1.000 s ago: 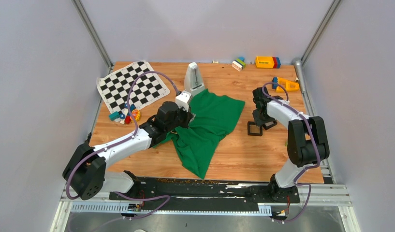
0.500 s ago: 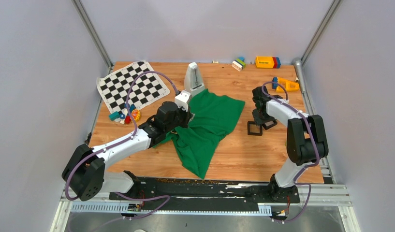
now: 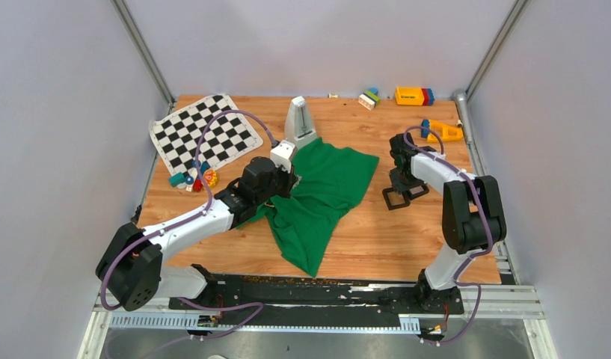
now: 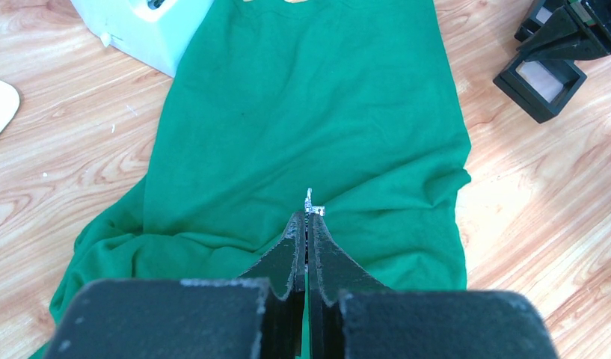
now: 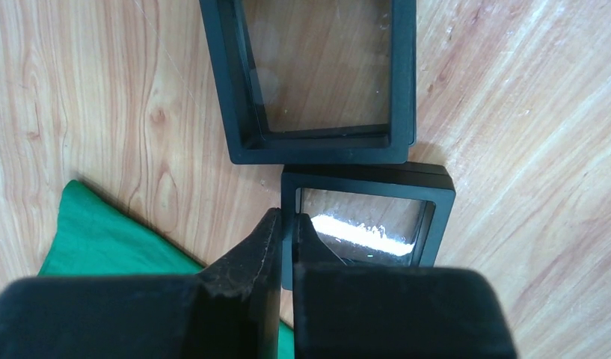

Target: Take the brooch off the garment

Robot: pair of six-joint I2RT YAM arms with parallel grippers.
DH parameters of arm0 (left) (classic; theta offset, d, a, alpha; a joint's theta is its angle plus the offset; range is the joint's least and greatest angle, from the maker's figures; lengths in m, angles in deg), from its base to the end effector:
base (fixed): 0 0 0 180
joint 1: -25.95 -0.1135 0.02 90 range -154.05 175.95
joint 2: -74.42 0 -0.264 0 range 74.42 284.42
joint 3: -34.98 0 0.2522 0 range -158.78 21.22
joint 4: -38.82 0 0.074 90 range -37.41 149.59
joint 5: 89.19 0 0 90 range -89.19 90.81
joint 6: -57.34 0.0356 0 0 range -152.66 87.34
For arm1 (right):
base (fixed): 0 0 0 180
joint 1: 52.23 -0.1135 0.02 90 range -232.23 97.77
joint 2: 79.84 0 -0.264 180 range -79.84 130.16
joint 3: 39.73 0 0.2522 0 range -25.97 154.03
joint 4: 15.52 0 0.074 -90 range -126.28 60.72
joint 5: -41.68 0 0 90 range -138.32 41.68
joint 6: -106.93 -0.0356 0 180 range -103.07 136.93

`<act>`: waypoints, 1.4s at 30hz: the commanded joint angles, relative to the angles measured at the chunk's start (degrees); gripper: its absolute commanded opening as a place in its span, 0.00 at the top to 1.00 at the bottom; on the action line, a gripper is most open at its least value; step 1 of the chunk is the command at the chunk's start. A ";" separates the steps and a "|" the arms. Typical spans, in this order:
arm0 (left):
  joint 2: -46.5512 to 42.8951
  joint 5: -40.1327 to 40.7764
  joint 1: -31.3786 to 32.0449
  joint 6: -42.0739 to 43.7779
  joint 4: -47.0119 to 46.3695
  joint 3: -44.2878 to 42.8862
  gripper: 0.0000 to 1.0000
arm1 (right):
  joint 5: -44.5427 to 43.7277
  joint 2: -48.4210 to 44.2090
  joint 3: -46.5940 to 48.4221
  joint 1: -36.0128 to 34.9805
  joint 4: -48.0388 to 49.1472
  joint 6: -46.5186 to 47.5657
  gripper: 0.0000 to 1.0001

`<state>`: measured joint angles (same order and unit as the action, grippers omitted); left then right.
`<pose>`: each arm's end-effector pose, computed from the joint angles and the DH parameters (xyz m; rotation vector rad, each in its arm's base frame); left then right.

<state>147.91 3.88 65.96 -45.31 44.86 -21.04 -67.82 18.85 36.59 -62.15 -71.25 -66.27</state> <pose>0.2203 -0.1824 0.2472 0.4434 1.9720 -0.5390 0.3126 0.0426 0.1732 1.6814 2.1781 -0.1169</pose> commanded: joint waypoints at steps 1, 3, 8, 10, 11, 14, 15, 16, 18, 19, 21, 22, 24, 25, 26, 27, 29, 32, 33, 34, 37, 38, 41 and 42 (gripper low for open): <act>-1.63 0.44 0.16 1.31 -0.86 -0.10 1.00 | 1.01 -2.87 1.62 0.32 0.82 1.16 1.00; -1.48 0.28 0.16 1.38 -0.87 -0.18 1.00 | 2.24 -4.46 1.68 0.28 0.95 2.77 1.00; -0.98 -1.34 0.16 1.39 -1.17 -0.35 1.00 | 11.45 -8.52 -0.57 0.11 7.29 11.95 1.00; -0.69 -2.38 0.16 1.52 -1.55 -0.33 1.00 | 17.23 -11.44 -4.04 -0.02 13.73 16.79 1.00; -0.58 -3.34 0.16 1.49 -1.87 -0.35 1.00 | 21.88 -13.24 -6.31 -0.10 18.27 19.66 1.00; -0.64 -5.63 0.22 1.48 -2.68 -0.05 1.00 | 32.42 -18.42 -13.06 -0.02 29.44 27.37 1.00; -0.85 -6.39 0.28 1.59 -3.36 0.10 1.00 | 35.02 -20.13 -15.39 -0.04 31.94 29.52 1.00; -1.01 -6.66 0.36 1.63 -3.66 0.43 1.00 | 37.60 -21.55 -16.66 -0.07 33.64 30.95 1.00; -1.56 -7.71 0.67 1.96 -5.14 1.06 1.00 | 41.15 -23.66 -17.52 -0.07 34.30 33.63 1.00; -2.05 -8.10 0.85 2.26 -5.56 1.31 1.00 | 42.81 -24.62 -17.64 -0.06 34.06 34.86 1.00; -2.72 -8.27 1.39 2.76 -6.62 1.91 1.00 | 45.92 -26.49 -17.82 -0.10 33.83 37.15 1.00; -3.15 -8.13 1.74 3.14 -7.13 2.27 1.00 | 46.68 -27.29 -17.78 -0.36 33.53 38.35 1.00; -3.99 -7.48 2.39 3.83 -8.37 2.98 1.00 | 46.67 -28.53 -17.42 -0.66 31.74 40.22 1.00; -4.29 -7.34 2.68 4.11 -8.89 3.33 1.00 | 47.64 -29.13 -17.51 -0.64 31.33 41.17 1.00; -4.93 -7.01 3.29 4.78 -10.29 4.21 1.00 | 49.17 -29.70 -17.98 -0.61 32.19 42.08 1.00; -5.29 -6.36 3.75 5.33 -11.17 4.64 1.00 | 51.63 -30.15 -18.91 -0.57 33.80 42.87 1.00; -6.04 -5.01 6.35 7.71 -14.04 6.84 1.00 | 59.04 -30.82 -22.34 -0.63 39.96 44.37 1.00; -6.15 -3.80 8.84 12.12 -19.04 8.65 1.00 | 69.72 -29.49 -26.02 -0.56 49.66 43.91 1.00; -5.99 -4.05 9.29 13.30 -20.34 9.84 1.00 | 72.76 -28.50 -27.08 -0.55 52.72 43.38 1.00; -5.64 -4.53 9.85 15.18 -23.42 10.58 1.00 | 75.56 -27.22 -27.99 -0.61 55.93 42.52 1.00; -4.75 -5.46 10.84 17.44 -30.17 14.19 1.00 | 82.15 -22.46 -30.61 -0.65 66.24 38.96 1.00; -4.26 -5.03 10.90 18.22 -33.17 14.82 1.00 | 83.59 -20.70 -30.94 -0.81 69.38 37.88 1.00; -2.39 -4.92 10.96 22.15 -37.66 17.13 1.00 | 84.49 -15.70 -30.88 -1.59 74.56 35.17 1.00; -1.95 -5.38 10.96 22.98 -38.26 17.39 1.00 | 84.76 -14.27 -31.04 -2.06 76.62 34.06 1.00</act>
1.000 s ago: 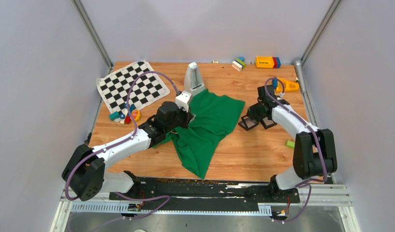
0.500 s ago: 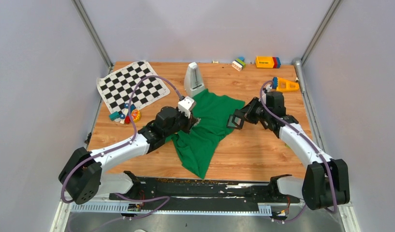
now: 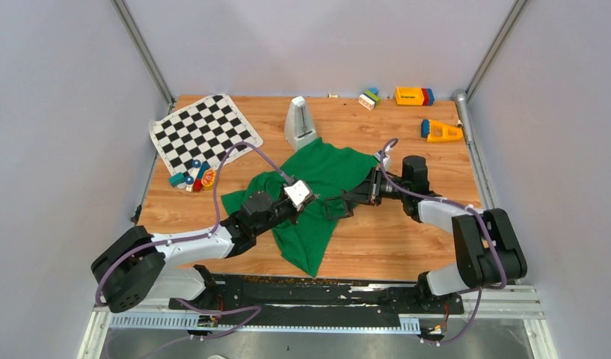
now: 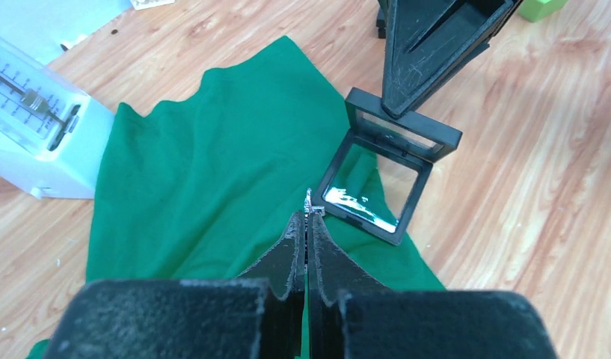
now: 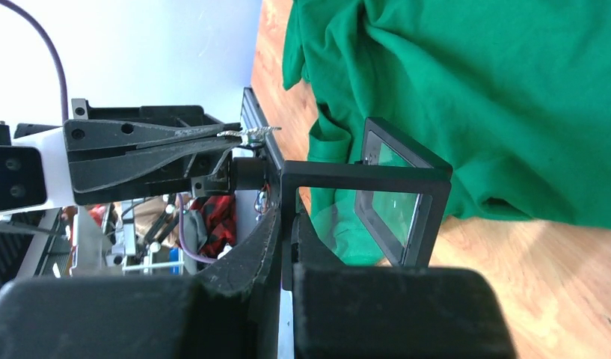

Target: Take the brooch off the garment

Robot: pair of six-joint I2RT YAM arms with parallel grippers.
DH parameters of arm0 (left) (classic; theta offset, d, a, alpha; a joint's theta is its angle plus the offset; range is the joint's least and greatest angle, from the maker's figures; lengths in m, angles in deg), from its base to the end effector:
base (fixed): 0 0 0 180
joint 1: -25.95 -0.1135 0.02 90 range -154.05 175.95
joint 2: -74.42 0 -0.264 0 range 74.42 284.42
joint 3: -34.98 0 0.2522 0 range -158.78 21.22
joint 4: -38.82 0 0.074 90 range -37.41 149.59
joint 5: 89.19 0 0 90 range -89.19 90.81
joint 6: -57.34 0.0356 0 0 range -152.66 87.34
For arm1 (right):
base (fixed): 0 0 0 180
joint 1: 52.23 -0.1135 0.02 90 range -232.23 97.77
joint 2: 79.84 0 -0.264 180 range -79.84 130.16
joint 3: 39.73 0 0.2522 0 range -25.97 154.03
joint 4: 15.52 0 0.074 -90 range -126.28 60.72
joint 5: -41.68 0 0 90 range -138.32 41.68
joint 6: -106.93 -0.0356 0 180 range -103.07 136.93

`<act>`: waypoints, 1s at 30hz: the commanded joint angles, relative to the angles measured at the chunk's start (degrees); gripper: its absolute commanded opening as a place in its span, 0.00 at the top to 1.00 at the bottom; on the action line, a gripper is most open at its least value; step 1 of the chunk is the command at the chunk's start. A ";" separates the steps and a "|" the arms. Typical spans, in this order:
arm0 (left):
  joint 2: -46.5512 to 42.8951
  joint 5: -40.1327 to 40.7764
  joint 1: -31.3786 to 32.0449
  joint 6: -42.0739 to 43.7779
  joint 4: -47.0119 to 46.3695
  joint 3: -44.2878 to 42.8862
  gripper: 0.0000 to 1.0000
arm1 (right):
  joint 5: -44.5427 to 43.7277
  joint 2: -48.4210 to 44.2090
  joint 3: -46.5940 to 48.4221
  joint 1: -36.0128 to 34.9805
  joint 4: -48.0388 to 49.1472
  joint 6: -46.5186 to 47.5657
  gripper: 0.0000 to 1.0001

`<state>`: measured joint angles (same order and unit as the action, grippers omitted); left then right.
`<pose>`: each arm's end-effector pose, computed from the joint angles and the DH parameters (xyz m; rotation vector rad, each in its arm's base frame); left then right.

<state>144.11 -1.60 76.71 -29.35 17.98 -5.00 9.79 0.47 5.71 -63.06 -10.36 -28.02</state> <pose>0.1606 -0.1990 0.2192 0.8324 1.5611 -0.6433 0.2527 0.0791 0.1836 -0.0320 2.2303 1.6190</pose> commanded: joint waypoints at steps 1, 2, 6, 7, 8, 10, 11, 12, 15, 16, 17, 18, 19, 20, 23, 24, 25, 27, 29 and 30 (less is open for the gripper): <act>2.75 -0.06 0.21 8.11 -12.11 1.67 1.00 | 7.19 5.59 -0.49 -1.74 18.96 -5.36 1.00; 3.23 -0.62 0.21 8.37 -12.30 1.71 1.00 | 7.15 6.41 -0.91 -2.28 21.30 -6.54 1.00; 6.31 -4.67 0.21 10.14 -11.68 0.63 1.00 | 6.00 10.09 -1.73 -3.95 26.91 -7.76 1.00; 7.38 -5.77 0.21 11.10 -10.84 0.37 1.00 | 6.23 11.09 -2.04 -4.00 29.06 -8.79 1.00; 7.91 -6.16 0.21 11.46 -10.48 -0.11 1.00 | 6.54 12.18 -2.39 -4.06 31.59 -9.94 1.00; 9.18 -7.06 0.21 12.47 -10.21 -0.38 1.00 | 6.71 14.01 -3.36 -4.08 35.77 -11.41 1.00; 9.88 -7.53 0.21 12.81 -10.70 -0.35 1.00 | 6.55 14.94 -3.64 -4.15 37.03 -11.69 1.00; 10.22 -7.79 0.21 13.20 -11.10 -0.33 1.00 | 6.58 15.89 -3.80 -4.16 37.83 -11.96 1.00; 11.97 -9.21 0.21 14.15 -11.30 -0.55 1.00 | 7.74 18.67 -4.16 -4.14 42.25 -14.45 1.00; 12.62 -9.37 0.21 14.24 -11.39 -0.80 1.00 | 7.95 19.18 -4.37 -4.14 43.39 -14.98 1.00; 13.04 -9.50 0.21 14.30 -11.33 -0.96 1.00 | 7.98 19.59 -4.32 -4.13 43.58 -15.17 1.00; 13.68 -9.56 0.19 14.43 -11.13 -1.41 1.00 | 7.91 19.87 -4.26 -4.11 43.43 -15.01 1.00; 13.96 -9.59 0.16 14.52 -10.94 -1.61 1.00 | 7.75 20.08 -4.25 -4.18 43.14 -14.81 1.00; 14.46 -9.56 0.20 14.77 -10.57 -2.05 1.00 | 7.70 20.43 -4.18 -4.20 42.98 -14.76 1.00; 14.95 -9.04 0.19 15.13 -10.10 -2.73 1.00 | 8.00 20.84 -4.17 -4.13 43.65 -15.15 1.00; 15.06 -8.90 0.21 15.25 -10.14 -2.76 1.00 | 7.91 20.84 -4.19 -4.12 43.66 -15.09 1.00; 15.09 -8.61 0.21 15.29 -10.27 -2.67 1.00 | 7.90 20.89 -4.20 -4.18 43.66 -15.05 1.00; 15.31 -8.43 0.21 15.46 -10.86 -2.66 1.00 | 7.86 20.98 -4.13 -4.28 43.43 -14.92 1.00; 15.79 -8.29 0.21 15.81 -11.00 -2.84 0.99 | 8.02 21.30 -4.05 -4.31 43.42 -14.95 1.00; 16.17 -8.28 0.21 16.06 -10.81 -2.94 0.99 | 8.09 21.43 -4.11 -4.37 43.86 -15.24 1.00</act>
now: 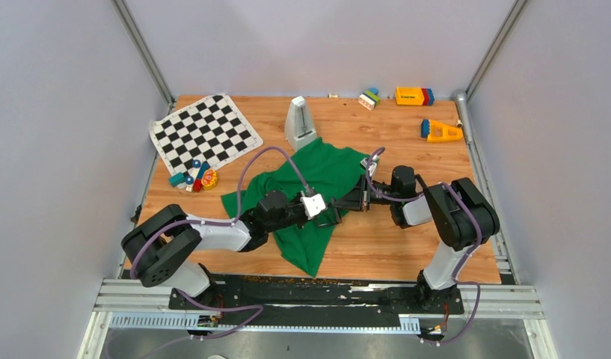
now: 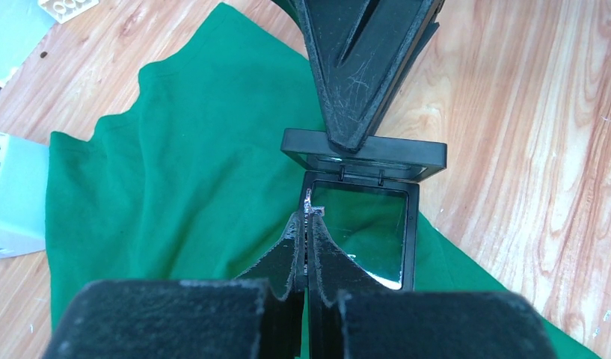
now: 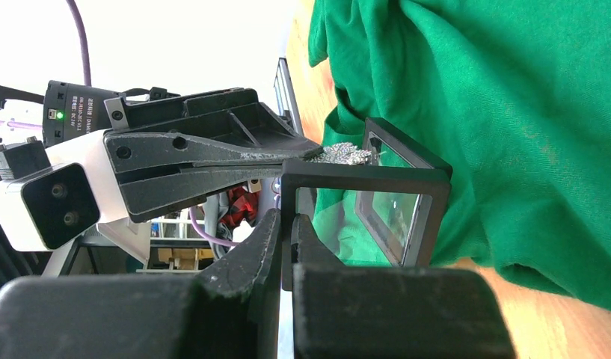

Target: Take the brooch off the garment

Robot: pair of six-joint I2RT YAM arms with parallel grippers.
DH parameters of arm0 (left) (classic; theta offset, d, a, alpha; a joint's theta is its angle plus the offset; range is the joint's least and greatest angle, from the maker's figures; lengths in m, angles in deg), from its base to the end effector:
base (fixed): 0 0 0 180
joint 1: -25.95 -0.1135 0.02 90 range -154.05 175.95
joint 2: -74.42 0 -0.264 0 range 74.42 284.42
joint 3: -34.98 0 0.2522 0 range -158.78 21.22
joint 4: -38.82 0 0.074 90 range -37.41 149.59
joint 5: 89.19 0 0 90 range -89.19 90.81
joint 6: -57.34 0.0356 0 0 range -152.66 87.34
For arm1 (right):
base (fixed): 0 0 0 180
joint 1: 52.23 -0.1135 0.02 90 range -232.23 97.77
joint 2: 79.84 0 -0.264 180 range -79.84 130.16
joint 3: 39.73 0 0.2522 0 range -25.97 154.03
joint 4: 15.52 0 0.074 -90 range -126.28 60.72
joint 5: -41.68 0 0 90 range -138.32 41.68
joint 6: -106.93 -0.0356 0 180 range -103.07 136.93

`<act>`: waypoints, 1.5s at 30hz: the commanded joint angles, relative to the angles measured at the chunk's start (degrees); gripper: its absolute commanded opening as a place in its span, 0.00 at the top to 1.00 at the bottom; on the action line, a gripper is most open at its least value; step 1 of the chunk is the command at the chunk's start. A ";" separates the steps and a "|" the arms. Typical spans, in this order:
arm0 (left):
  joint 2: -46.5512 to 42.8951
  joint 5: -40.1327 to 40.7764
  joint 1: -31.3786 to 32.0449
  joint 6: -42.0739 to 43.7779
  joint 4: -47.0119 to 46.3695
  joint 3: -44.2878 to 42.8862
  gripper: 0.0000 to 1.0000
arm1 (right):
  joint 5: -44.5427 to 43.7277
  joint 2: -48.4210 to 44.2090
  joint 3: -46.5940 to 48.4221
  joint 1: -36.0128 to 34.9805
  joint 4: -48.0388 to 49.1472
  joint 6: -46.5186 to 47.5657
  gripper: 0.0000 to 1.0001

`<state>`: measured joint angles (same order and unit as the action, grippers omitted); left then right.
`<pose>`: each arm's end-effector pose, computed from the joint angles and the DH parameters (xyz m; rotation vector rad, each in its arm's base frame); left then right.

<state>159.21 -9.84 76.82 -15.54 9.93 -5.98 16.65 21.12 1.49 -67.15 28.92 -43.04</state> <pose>0.1737 -0.2239 0.1737 1.1516 1.4691 -0.5812 0.2653 0.1041 0.1313 -0.1269 2.1421 1.8712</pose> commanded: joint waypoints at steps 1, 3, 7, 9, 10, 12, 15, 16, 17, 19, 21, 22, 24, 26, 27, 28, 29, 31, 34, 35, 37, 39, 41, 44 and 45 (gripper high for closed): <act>1.25 -0.10 0.10 2.40 -2.43 -2.26 0.99 | 1.26 0.85 0.06 -0.24 4.86 -0.36 1.00; 1.67 -0.38 0.08 2.51 -1.79 -2.60 0.99 | 1.22 0.85 -0.03 -0.26 4.83 -0.26 1.00; 2.65 -0.50 0.08 2.90 -0.58 -3.38 0.99 | 0.88 0.81 0.09 -0.21 3.87 0.17 1.00; 3.25 -0.67 0.10 2.91 -0.42 -3.72 0.98 | 0.72 0.88 0.08 -0.23 3.82 0.24 1.00; 3.44 -0.64 0.10 3.04 -0.15 -3.82 0.98 | 0.61 0.82 0.09 -0.24 3.59 0.35 1.00; 3.63 -0.35 0.18 3.28 1.11 -4.47 0.96 | 0.46 0.83 0.05 -0.26 3.27 0.48 1.00; 4.31 -1.95 0.19 3.13 3.04 -5.32 0.87 | -0.13 0.47 0.39 -0.26 0.77 1.73 1.00; 4.50 -2.89 0.19 3.02 3.51 -5.93 0.83 | -0.37 0.24 0.40 -0.25 0.36 1.97 1.00; 4.85 -3.28 0.19 2.94 4.70 -6.20 0.82 | -0.61 0.01 0.49 -0.25 -0.29 2.33 1.00; 5.27 -4.30 0.21 2.60 6.61 -7.16 0.78 | -1.12 -0.43 0.65 -0.16 -1.96 3.23 1.00; 5.63 -5.72 0.27 2.16 7.98 -7.91 0.74 | -1.79 -0.97 0.82 -0.17 -3.88 4.29 1.00; 5.86 -6.19 0.23 1.74 8.67 -8.30 0.73 | -2.07 -1.15 0.86 -0.17 -4.44 4.62 1.00; 5.90 -7.61 0.27 1.06 9.65 -8.78 0.68 | -2.35 -1.22 1.00 -0.08 -5.01 4.95 1.00; 5.58 -8.56 0.28 0.69 10.48 -8.97 0.65 | -2.46 -1.09 0.97 0.04 -5.02 4.84 1.00; 5.21 -9.29 0.28 0.49 11.08 -9.04 0.64 | -2.43 -1.00 0.85 0.28 -5.05 4.84 1.00; 5.03 -9.95 0.28 -0.13 11.45 -9.13 0.63 | -2.41 -0.95 0.88 0.43 -5.05 4.80 1.00; 4.75 -10.20 0.24 -0.63 11.58 -9.16 0.63 | -2.50 -0.95 0.77 0.49 -4.99 4.70 1.00; 4.24 -10.70 0.25 -2.00 11.90 -9.18 0.60 | -2.52 -1.02 0.69 0.67 -5.01 4.68 1.00; 3.38 -10.81 0.20 -4.06 12.70 -9.31 0.55 | -2.66 -1.04 0.79 0.75 -5.28 4.91 1.00; 3.10 -9.65 0.15 -4.83 12.91 -9.38 0.51 | -2.80 -1.08 0.80 0.77 -5.68 5.24 1.00; 3.28 -8.59 -0.72 -8.34 14.95 -10.67 0.49 | -3.37 -1.52 1.22 0.72 -7.68 6.42 1.00; 4.30 -10.24 -4.09 -12.99 18.23 -13.01 0.50 | -4.35 -2.50 1.85 0.77 -11.16 8.45 1.00; 5.31 -12.31 -6.37 -18.41 20.90 -15.21 0.52 | -5.75 -4.05 2.05 0.67 -14.49 10.51 1.00; 6.09 -14.15 -10.66 -22.54 25.11 -17.74 0.56 | -8.81 -7.02 2.54 0.68 -20.46 13.96 1.00; 5.95 -13.48 -11.07 -22.60 25.49 -17.76 0.57 | -9.84 -8.13 2.53 0.64 -22.14 14.97 1.00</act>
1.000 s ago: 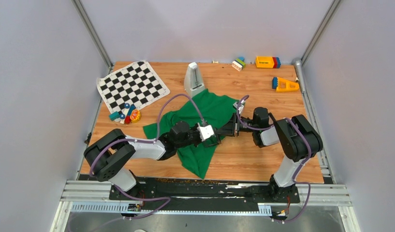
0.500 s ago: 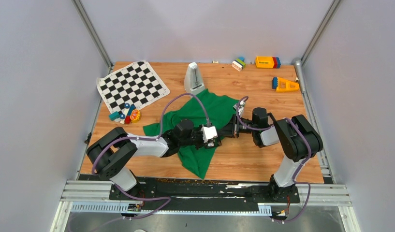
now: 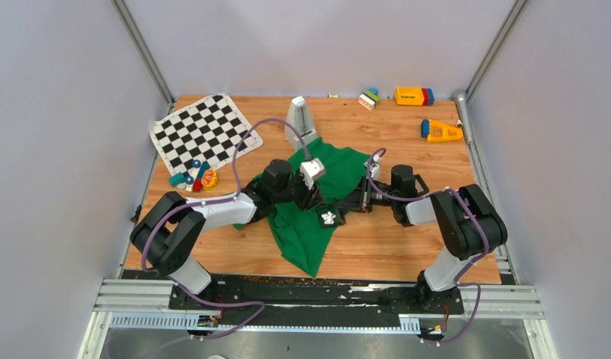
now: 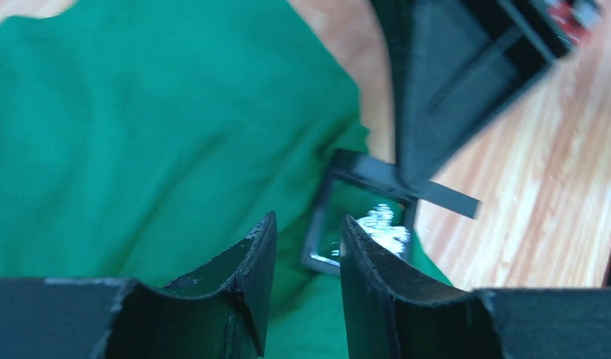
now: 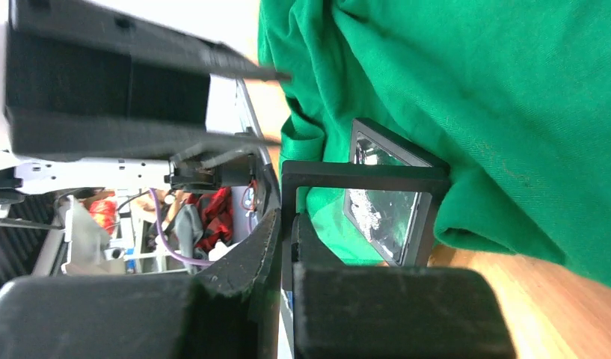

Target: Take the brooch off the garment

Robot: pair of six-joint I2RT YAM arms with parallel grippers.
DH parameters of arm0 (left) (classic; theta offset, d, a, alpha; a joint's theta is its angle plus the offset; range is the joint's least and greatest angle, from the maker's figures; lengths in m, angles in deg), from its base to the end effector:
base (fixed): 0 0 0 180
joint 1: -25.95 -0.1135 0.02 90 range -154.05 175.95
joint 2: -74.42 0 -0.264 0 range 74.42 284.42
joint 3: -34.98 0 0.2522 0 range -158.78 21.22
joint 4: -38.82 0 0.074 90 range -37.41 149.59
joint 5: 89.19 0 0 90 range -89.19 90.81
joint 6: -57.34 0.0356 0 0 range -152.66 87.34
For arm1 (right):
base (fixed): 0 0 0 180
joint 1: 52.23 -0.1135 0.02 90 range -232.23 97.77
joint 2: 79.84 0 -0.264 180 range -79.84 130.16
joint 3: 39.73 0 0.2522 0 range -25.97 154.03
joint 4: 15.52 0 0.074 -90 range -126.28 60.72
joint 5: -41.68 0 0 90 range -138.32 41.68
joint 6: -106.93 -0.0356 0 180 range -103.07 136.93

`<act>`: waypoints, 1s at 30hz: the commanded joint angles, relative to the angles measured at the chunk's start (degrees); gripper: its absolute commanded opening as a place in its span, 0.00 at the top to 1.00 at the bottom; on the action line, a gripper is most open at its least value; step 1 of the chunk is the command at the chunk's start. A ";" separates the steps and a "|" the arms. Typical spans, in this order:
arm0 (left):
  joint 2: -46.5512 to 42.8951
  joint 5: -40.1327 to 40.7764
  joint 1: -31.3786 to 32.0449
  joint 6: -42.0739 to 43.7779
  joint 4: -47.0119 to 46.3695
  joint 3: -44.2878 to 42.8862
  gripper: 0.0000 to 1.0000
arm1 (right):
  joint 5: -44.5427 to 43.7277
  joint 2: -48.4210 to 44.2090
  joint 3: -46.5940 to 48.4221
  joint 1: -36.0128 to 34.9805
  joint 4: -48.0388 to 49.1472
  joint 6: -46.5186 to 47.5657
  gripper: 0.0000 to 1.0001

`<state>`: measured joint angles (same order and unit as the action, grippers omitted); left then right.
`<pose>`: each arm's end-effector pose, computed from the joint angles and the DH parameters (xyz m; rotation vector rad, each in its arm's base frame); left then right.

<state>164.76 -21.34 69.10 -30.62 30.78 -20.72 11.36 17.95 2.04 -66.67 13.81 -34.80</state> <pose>0.2277 -0.2319 0.1862 1.0351 1.8304 -0.8353 0.2624 0.0993 0.1246 -0.0327 2.2496 1.7333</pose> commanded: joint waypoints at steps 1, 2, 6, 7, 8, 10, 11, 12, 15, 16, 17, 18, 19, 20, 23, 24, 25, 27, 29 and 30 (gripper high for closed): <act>-0.14 -1.52 -3.43 -7.65 4.75 -2.87 0.57 | -5.76 -6.05 2.07 0.23 -9.21 7.82 1.00; -0.42 -0.05 -3.50 -7.92 4.62 -2.36 0.56 | -7.42 -7.13 2.47 0.26 -13.12 9.22 1.00; -0.43 4.53 -3.96 -8.63 8.11 -3.32 0.55 | -12.01 -11.28 2.58 0.69 -21.79 13.14 1.00; -0.35 5.17 -4.05 -8.59 8.63 -3.50 0.55 | -12.08 -12.24 2.08 0.94 -22.74 13.73 1.00; -0.39 5.95 -4.16 -8.60 9.04 -3.55 0.55 | -12.70 -13.52 1.70 1.17 -24.18 14.08 1.00; -0.57 6.88 -4.21 -8.82 9.15 -3.48 0.55 | -16.03 -16.58 1.85 1.27 -29.36 15.61 1.00; -0.64 7.46 -4.22 -8.86 9.37 -3.49 0.55 | -18.11 -17.96 2.13 1.31 -32.59 16.57 1.00; -0.68 7.73 -4.29 -8.78 9.69 -3.66 0.55 | -20.50 -19.20 2.61 1.34 -35.75 17.39 1.00; -0.82 8.78 -4.29 -8.72 10.25 -3.79 0.55 | -27.63 -22.55 2.99 1.49 -42.53 18.95 1.00; -0.90 9.18 -4.30 -8.68 10.67 -3.82 0.55 | -29.59 -23.43 3.18 1.52 -45.19 19.14 1.00; -0.98 10.16 -4.31 -8.61 10.92 -3.84 0.55 | -31.82 -24.17 3.40 1.62 -46.96 19.22 1.00; -1.14 10.97 -4.31 -8.56 11.48 -3.85 0.55 | -34.13 -24.83 3.63 1.66 -48.43 19.23 1.00; -1.27 12.48 -4.37 -8.60 11.67 -3.81 0.55 | -36.41 -25.37 3.94 1.69 -49.90 19.09 0.99; -1.59 13.27 -4.39 -8.47 12.00 -3.63 0.54 | -39.30 -25.79 4.23 1.79 -51.20 18.81 0.99; -2.44 15.57 -4.62 -8.30 11.76 -2.76 0.54 | -45.13 -25.53 5.32 2.39 -53.93 17.32 1.00; -2.85 15.70 -4.69 -8.35 11.45 -2.56 0.54 | -45.88 -24.97 5.75 2.63 -54.25 17.24 1.00; -2.91 15.73 -4.71 -8.43 11.19 -2.30 0.54 | -46.84 -24.37 6.34 2.81 -54.56 17.19 1.00; -3.05 15.66 -4.74 -8.46 11.00 -2.18 0.54 | -49.45 -22.97 7.65 2.83 -55.56 17.10 1.00; -2.83 15.61 -4.75 -8.57 11.04 -2.23 0.54 | -51.77 -21.79 8.79 2.89 -55.79 17.30 1.00; -2.64 15.49 -4.75 -8.56 11.06 -2.30 0.54 | -53.09 -21.33 9.21 2.86 -55.83 17.29 1.00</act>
<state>164.06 -6.91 64.60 -38.62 42.74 -22.60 -32.94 -5.19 8.09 -64.13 -39.63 -17.99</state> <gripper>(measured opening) 0.462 0.044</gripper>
